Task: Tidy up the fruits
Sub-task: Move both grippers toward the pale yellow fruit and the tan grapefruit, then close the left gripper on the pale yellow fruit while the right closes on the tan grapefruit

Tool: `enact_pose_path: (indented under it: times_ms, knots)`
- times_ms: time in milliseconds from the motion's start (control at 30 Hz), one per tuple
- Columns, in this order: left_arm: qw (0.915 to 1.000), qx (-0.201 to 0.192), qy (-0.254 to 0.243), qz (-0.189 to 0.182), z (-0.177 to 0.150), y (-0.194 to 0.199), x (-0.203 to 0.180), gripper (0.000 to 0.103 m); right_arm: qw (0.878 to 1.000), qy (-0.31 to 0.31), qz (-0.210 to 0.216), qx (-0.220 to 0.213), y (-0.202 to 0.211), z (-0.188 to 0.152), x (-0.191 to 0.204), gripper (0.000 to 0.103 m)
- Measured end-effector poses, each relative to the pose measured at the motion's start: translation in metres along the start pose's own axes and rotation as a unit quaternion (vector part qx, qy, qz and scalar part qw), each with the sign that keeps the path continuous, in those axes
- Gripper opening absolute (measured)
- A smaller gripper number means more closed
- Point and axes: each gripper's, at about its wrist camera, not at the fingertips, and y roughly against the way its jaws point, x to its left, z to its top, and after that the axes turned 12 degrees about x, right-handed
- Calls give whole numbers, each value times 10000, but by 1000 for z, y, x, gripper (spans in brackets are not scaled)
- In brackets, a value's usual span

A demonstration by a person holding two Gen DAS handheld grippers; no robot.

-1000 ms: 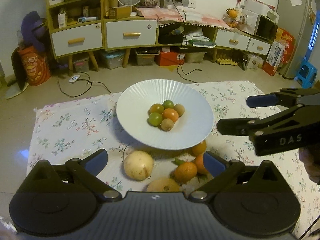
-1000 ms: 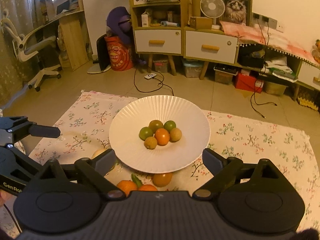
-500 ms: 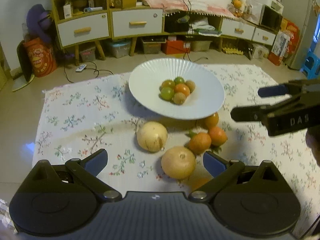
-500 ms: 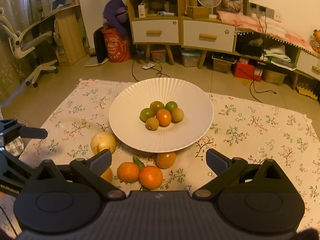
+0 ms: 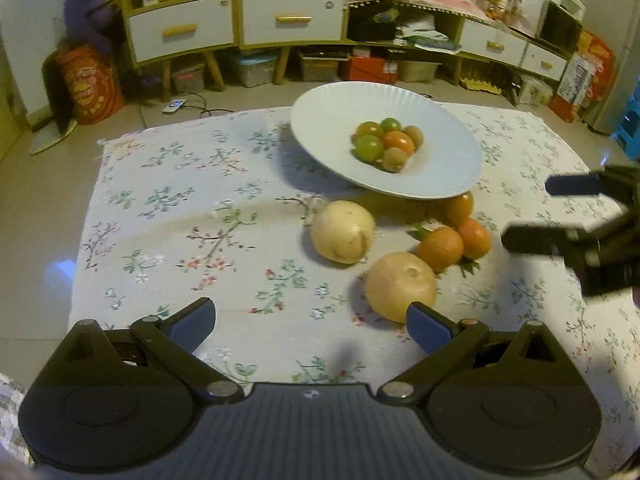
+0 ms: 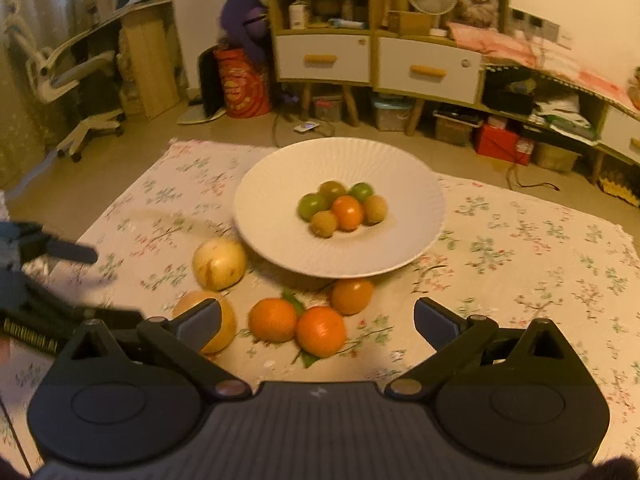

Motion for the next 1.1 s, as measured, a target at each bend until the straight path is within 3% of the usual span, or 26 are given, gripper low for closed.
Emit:
enact_pose_path:
  times_ms: [233,333,467,967,1100]
  knots:
    - [9999,1,105,108,2,-7,17,92,9977,104,658,121,-10,-5,16,97]
    - [9999,2,111,111,5,-9,23,92,9962,270,800,206,-15,-5,26,90]
    - [9998,-19,61,206,6,-15,28,92,9909,318,1214,483,-24,-4,34,71]
    - [9998,-45,57,160,16,-28,35,87,9899,97,1250,660,-43,-2,48,59]
    - [9999,-78,64,138,17,-29,35,84,9908,-30,1192,634,-46,-2,47,47]
